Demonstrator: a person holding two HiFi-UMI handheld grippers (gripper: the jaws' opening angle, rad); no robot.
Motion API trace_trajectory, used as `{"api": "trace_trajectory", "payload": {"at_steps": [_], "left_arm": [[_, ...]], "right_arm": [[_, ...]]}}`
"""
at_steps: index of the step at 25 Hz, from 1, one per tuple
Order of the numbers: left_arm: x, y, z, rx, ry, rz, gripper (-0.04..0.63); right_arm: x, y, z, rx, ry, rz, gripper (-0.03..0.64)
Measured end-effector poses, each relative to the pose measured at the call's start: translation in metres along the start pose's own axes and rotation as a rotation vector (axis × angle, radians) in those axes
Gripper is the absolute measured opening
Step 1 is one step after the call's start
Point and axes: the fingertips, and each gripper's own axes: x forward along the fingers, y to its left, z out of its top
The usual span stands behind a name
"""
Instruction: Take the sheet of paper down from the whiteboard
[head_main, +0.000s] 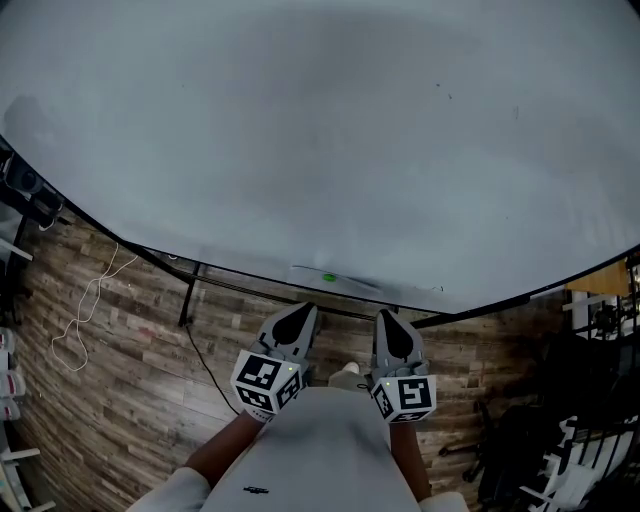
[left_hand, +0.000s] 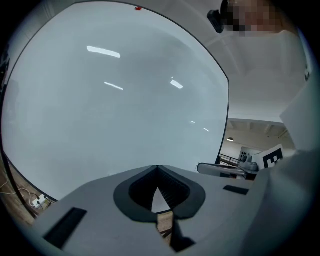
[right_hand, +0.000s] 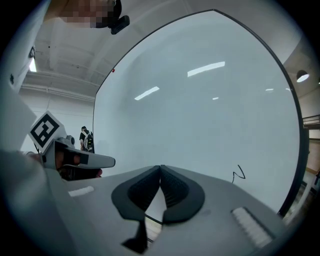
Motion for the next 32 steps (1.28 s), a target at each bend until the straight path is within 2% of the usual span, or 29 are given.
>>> {"api": "trace_trajectory", "payload": {"at_steps": [10,12,17,23,32], "left_arm": [[0.017,-0.008,-0.007,-0.021,0.018,0.057,0.006],[0.019,-0.009,-0.010,-0.025,0.022,0.067,0.006],[0.024,-0.010,-0.014,-0.036,0.028,0.089,0.006],[0.029,-0.010,-0.017,-0.043,0.027,0.113,0.006],[0.033,-0.005,-0.021,-0.055,0.028,0.145,0.006]], "right_arm": [[0.011,-0.021,-0.010,-0.043,0.058,0.084,0.016],[0.016,-0.024,-0.017,-0.065,0.082,0.106,0.063],[0.028,-0.024,-0.035,-0.165,0.139,0.158,0.105],[0.044,-0.027,-0.043,-0.261,0.171,0.200,0.106],[0.056,-0.039,-0.078,-0.416,0.290,0.297,0.106]]}}
